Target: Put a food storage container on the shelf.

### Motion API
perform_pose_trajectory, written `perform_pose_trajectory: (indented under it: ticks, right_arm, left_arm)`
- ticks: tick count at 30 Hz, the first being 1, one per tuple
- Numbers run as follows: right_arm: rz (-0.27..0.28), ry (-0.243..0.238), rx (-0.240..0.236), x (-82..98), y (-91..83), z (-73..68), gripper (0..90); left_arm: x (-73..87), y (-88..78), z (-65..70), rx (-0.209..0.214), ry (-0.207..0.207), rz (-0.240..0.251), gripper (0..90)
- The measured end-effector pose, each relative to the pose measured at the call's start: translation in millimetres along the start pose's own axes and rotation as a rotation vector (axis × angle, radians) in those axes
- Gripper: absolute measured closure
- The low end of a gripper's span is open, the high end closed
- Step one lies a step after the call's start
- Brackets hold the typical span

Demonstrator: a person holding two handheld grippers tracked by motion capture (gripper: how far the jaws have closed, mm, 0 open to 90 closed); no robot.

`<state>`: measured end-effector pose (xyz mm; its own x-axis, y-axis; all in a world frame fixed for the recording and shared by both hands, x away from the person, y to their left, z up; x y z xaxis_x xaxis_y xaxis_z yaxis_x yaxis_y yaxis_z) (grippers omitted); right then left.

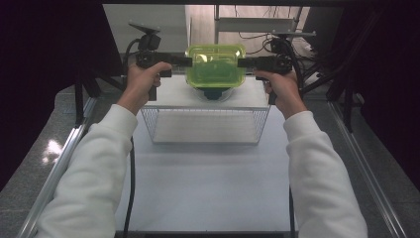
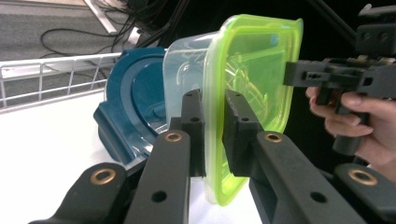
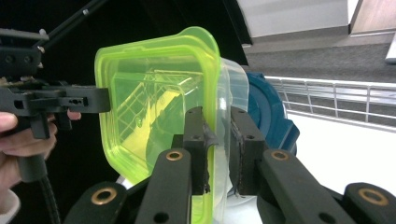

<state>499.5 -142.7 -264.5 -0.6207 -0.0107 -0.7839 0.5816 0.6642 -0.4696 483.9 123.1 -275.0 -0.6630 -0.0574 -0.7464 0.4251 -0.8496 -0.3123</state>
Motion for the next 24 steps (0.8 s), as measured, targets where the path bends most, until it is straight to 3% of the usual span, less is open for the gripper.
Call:
perform_pose_trajectory:
  ticks: [1, 5, 11, 15, 18, 24]
  right_arm:
    - [0.001, 0.033, -0.02, -1.4, 2.5, 4.9, 78.0]
    - [-0.001, 0.063, -0.032, -4.1, 6.5, 9.0, 77.5]
    - [-0.019, 0.167, -0.033, -10.0, 21.7, 20.6, 75.2]
    - [-0.023, 0.197, -0.029, -9.4, 28.5, 24.2, 72.7]
    - [-0.021, 0.238, -0.04, -8.4, 32.6, 28.4, 70.9]
    - [-0.025, 0.258, -0.074, -6.8, 33.7, 31.3, 66.4]
  left_arm:
    - [-1.2, 0.6, -1.2, 0.006, -0.007, 0.003, 80.7]
    - [-6.2, 3.6, -7.4, 0.014, -0.051, -0.001, 80.2]
    - [-12.1, 11.6, -24.1, 0.027, -0.14, 0.014, 77.0]
    - [-13.6, 18.0, -35.7, 0.036, -0.201, 0.029, 75.1]
    - [-14.0, 22.0, -39.6, 0.026, -0.21, 0.042, 73.3]
    - [-12.4, 26.6, -42.6, 0.0, -0.191, 0.056, 68.0]
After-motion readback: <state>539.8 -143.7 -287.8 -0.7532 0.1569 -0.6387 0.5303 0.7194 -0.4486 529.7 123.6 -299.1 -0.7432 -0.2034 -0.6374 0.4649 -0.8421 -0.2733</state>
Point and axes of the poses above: each handheld gripper's, and its own axes: y roughly forward along the jaws, x roughly out of its underside, z roughly to its right, the point moved 5 cm from there along y, roughly forward along the jaws, and after that the axes turned 6 degrees about x, right-handed, at the moved point
